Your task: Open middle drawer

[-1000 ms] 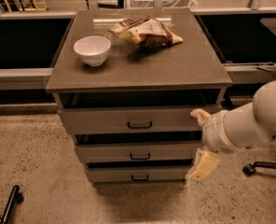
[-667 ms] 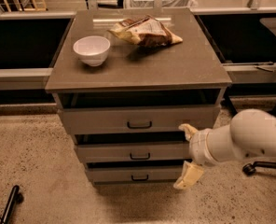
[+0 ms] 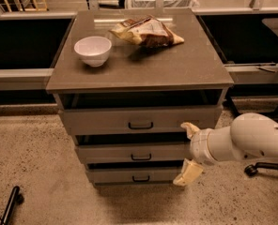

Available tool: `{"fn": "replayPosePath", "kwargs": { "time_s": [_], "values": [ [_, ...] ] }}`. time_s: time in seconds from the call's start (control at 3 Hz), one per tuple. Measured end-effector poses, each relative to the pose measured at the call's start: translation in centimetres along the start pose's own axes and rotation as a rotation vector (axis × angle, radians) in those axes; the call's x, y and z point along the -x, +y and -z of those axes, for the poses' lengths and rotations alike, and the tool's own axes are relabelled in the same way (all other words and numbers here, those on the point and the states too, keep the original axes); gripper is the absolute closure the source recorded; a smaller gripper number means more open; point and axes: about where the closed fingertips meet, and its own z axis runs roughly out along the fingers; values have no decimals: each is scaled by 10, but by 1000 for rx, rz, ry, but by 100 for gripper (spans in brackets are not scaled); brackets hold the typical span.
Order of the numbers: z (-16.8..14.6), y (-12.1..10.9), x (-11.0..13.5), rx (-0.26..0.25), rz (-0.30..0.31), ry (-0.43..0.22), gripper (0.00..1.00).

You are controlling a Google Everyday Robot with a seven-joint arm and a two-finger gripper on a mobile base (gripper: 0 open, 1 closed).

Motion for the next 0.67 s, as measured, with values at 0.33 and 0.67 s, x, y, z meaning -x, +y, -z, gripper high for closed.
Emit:
{"fn": "replayPosePath", "kwargs": {
  "time_s": [0.33, 0.67],
  "values": [
    [-24, -5, -21, 38, 3, 35, 0],
    [-73, -1, -62, 131, 147, 42, 0]
  ]
}}
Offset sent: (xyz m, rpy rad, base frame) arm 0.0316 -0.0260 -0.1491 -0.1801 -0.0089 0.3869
